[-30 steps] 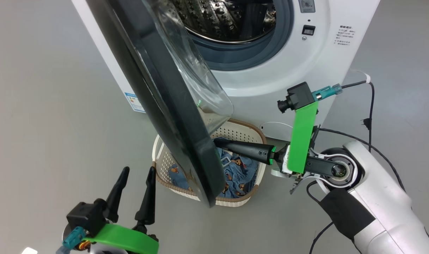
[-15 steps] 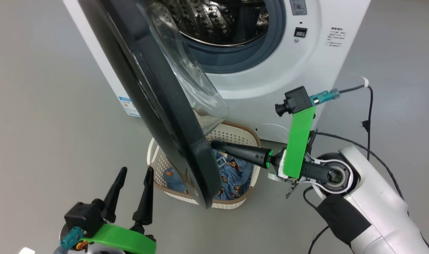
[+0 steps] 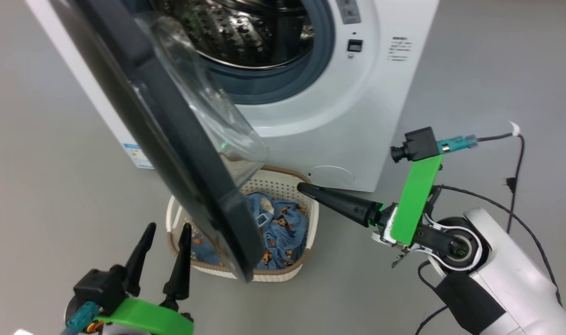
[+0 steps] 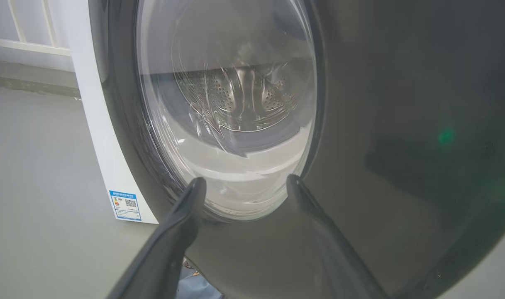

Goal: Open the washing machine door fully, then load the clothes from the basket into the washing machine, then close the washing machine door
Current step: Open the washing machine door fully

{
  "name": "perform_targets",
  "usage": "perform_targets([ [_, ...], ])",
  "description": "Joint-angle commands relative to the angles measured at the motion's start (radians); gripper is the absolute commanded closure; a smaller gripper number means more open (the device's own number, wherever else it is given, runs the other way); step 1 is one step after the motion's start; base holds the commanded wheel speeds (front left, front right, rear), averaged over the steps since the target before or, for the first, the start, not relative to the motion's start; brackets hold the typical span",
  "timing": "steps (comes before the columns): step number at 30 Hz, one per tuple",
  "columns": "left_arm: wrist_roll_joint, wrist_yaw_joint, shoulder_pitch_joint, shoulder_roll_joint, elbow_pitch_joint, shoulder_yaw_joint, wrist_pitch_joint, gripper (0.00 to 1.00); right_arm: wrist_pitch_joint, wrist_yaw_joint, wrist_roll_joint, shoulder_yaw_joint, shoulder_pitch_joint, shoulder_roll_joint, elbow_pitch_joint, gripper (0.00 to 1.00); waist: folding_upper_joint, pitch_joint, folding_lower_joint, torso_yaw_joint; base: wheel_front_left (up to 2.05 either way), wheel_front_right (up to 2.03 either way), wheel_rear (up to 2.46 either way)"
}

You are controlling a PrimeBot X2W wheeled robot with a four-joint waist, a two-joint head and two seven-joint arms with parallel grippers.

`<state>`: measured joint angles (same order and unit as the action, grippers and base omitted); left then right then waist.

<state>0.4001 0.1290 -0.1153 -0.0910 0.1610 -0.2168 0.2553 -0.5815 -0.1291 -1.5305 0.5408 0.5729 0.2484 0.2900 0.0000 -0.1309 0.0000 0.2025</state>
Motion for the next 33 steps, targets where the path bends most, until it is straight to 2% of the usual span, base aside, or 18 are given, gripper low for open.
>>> perform_targets([
  [1,0.000,0.002,0.000,-0.024,-0.028,0.037,0.006,0.00,0.011,-0.002,0.007,0.003,-0.017,-0.006,-0.033,0.00,0.0000,0.003,0.0000,-0.022,0.00,0.00,0.00],
  [8,-0.003,0.002,0.021,-0.037,-0.039,0.062,0.006,0.00,0.104,-0.002,0.018,0.002,-0.069,0.038,-0.051,0.00,0.0000,0.005,0.0000,-0.073,0.00,0.00,0.00],
  [20,-0.006,0.002,0.059,-0.041,-0.052,0.098,0.006,0.00,0.302,-0.002,0.043,0.001,-0.195,0.142,-0.038,0.00,0.0000,0.022,0.0000,-0.119,0.00,0.00,0.00],
  [33,-0.008,0.002,0.081,-0.043,-0.056,0.112,0.006,0.00,0.594,-0.002,0.130,0.074,-0.258,0.233,0.022,0.00,0.0000,0.038,0.0000,-0.132,0.00,0.00,0.00],
])
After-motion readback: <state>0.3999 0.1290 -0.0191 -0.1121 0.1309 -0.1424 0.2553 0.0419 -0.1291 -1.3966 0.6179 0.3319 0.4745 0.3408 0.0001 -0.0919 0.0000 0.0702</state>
